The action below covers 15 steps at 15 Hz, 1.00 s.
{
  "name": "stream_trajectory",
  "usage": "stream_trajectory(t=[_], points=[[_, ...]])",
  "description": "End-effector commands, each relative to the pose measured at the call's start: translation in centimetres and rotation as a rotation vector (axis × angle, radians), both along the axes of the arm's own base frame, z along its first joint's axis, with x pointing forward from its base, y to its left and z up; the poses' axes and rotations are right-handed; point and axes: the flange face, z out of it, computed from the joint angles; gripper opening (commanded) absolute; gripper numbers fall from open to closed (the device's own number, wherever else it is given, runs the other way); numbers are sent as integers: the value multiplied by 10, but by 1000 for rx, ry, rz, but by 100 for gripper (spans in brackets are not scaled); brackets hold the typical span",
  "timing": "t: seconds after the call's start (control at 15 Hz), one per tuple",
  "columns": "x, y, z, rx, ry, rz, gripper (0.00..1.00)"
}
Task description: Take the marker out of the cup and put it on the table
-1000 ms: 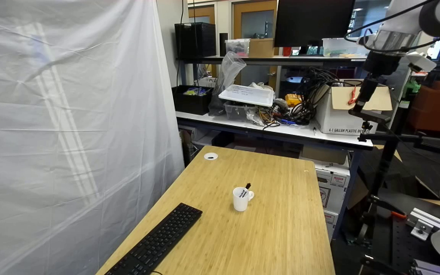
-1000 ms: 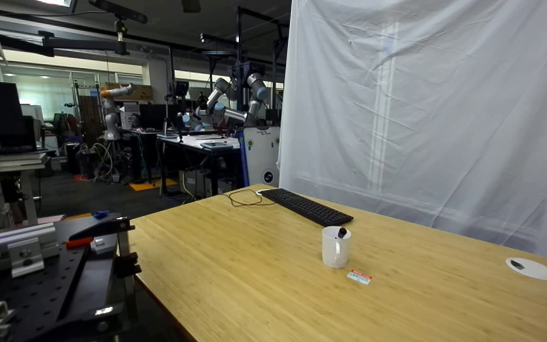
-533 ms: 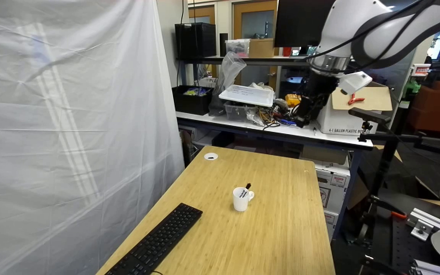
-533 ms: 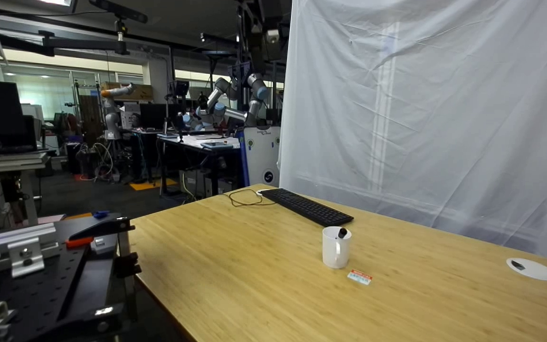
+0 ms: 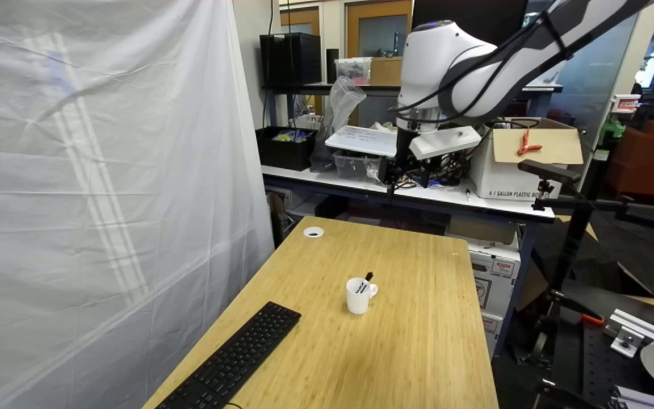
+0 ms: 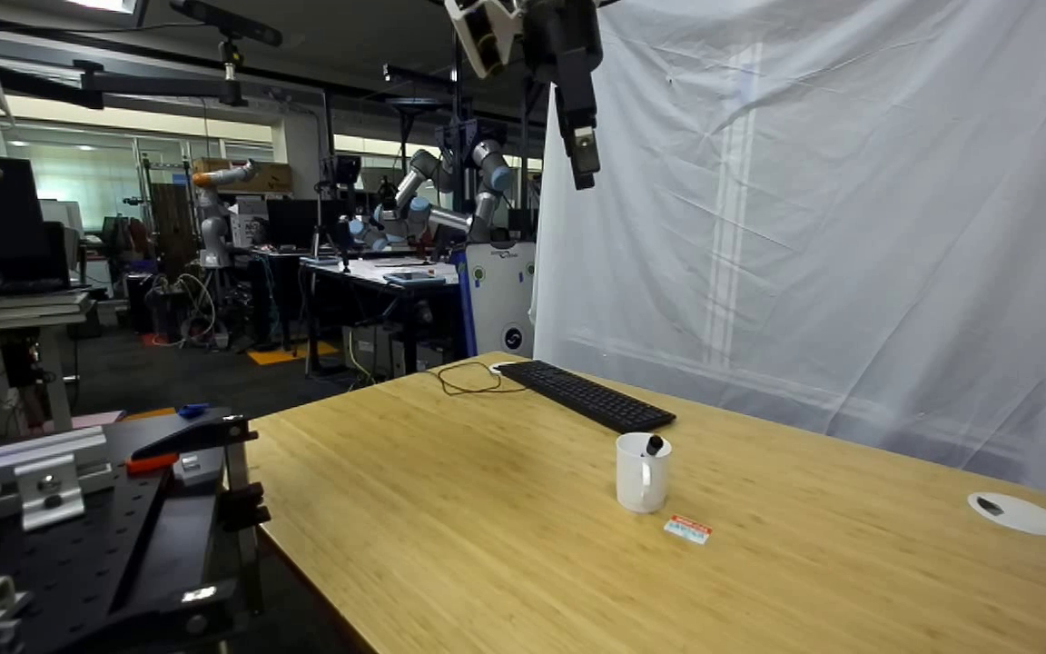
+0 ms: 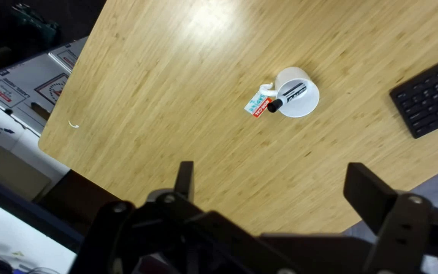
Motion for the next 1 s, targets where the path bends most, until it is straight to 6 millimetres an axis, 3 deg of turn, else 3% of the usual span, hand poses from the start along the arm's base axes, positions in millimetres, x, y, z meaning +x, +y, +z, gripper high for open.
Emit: stream_trajectory(t=[0.0, 0.47, 0.93], points=[[38, -8, -27, -50, 20, -195, 100], [98, -16, -88, -65, 76, -445, 100], [138, -17, -121, -72, 140, -528, 100]])
